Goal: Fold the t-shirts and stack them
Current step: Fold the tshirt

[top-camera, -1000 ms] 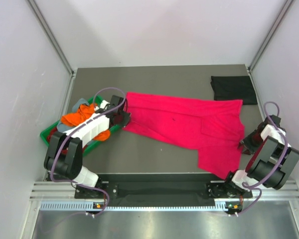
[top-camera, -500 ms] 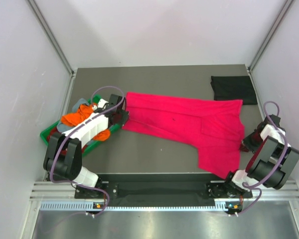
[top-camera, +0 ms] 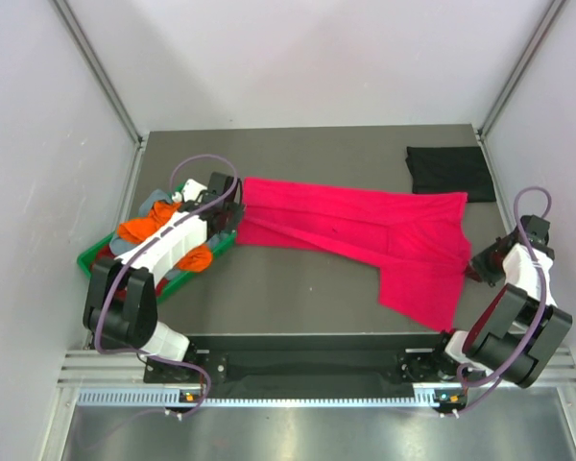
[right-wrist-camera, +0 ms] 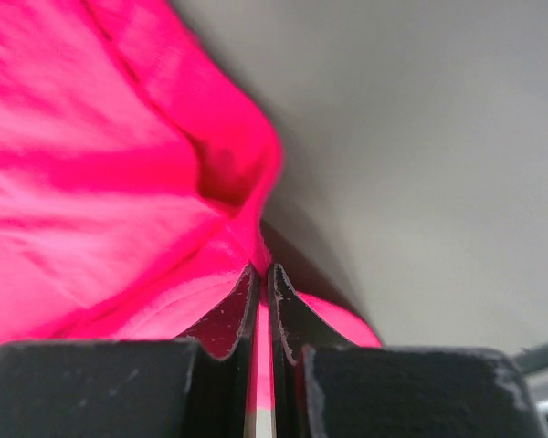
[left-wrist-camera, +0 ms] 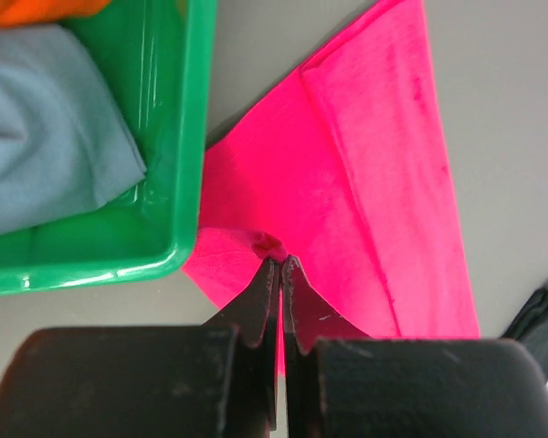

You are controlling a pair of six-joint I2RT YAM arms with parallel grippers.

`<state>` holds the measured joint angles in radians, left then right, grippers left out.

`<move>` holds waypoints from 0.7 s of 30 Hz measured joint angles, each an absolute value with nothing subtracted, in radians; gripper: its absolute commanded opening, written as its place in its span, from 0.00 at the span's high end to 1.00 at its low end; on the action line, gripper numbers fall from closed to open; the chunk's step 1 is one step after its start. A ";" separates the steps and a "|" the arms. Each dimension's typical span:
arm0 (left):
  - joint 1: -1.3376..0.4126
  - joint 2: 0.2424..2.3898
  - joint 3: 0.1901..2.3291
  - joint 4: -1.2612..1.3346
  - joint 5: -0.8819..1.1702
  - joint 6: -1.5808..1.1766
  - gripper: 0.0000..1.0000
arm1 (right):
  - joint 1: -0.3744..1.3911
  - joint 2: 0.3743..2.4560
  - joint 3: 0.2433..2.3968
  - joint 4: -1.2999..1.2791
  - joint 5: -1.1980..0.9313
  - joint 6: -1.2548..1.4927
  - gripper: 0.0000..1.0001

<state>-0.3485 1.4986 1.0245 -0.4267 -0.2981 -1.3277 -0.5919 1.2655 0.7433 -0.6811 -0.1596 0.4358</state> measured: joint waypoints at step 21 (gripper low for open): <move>-0.348 1.790 1.309 -0.629 -0.378 -1.306 1.00 | -0.583 1.291 0.822 -0.533 -0.256 0.561 1.00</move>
<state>-0.3485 1.7897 1.3094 -0.6289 -0.3779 -1.3064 -0.5831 1.2907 0.8215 -0.5335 -0.2558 0.5613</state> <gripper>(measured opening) 0.015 0.015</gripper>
